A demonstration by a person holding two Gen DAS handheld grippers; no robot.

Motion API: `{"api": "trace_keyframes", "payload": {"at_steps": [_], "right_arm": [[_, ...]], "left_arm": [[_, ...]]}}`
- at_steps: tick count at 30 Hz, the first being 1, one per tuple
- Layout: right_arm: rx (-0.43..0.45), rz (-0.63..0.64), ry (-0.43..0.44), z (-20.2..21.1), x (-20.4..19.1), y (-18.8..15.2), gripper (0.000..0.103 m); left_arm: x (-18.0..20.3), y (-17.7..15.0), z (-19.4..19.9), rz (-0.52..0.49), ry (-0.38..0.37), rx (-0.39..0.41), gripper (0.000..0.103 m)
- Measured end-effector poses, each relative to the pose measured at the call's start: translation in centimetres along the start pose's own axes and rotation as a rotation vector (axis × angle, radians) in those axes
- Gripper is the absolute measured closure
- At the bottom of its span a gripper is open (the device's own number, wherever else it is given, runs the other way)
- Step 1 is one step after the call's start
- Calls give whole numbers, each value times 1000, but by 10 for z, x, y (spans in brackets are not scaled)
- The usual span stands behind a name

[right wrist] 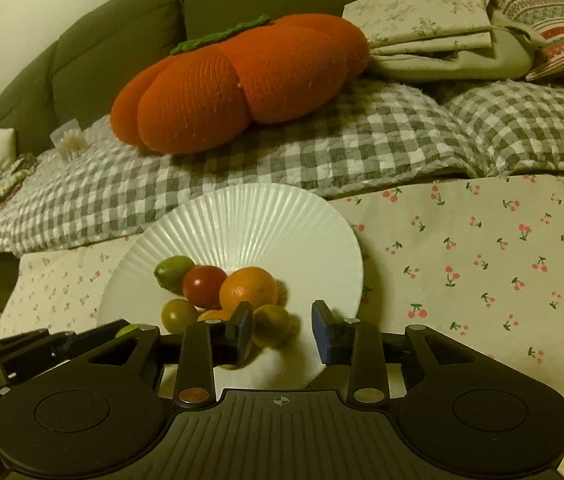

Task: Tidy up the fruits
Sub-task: 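Carry the lime and plum over the plate and open both tools, then move both tools back to the last pale fruit and orange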

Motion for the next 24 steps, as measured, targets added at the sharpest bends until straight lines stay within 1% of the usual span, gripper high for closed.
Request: {"api": "trace_keyframes", "payload": {"at_steps": [2, 8, 10, 12, 16, 19, 24], "right_arm": [[0, -9, 5, 3, -2, 0, 70], [-5, -24, 6, 12, -8, -2, 70], [-1, -32, 12, 18, -10, -3, 70], [2, -38, 10, 25, -12, -5, 70], [-6, -58, 7, 35, -16, -12, 70], [-16, -72, 22, 41, -19, -18, 70], [-30, -77, 38, 49, -27, -27, 70]], "left_arm": [[-2, 2, 5, 9, -1, 16, 36], [-7, 1, 13, 44, -4, 8, 36], [-11, 2, 17, 63, -2, 6, 35], [-13, 1, 21, 80, -1, 9, 31], [-18, -4, 29, 99, 19, -1, 29], [-22, -7, 33, 114, 27, -16, 29], [-25, -10, 45, 125, 61, -18, 23]]}}
Point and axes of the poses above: each gripper's, at about its wrist camera, not at the fingertips, and z roughly against the way its jaws point, x to its right, y to its top, the point moved 3 cm from there along -z, roughly the way its jaws point, and after that the axes turned 8 degrees about -x, right-handed, at the moved point
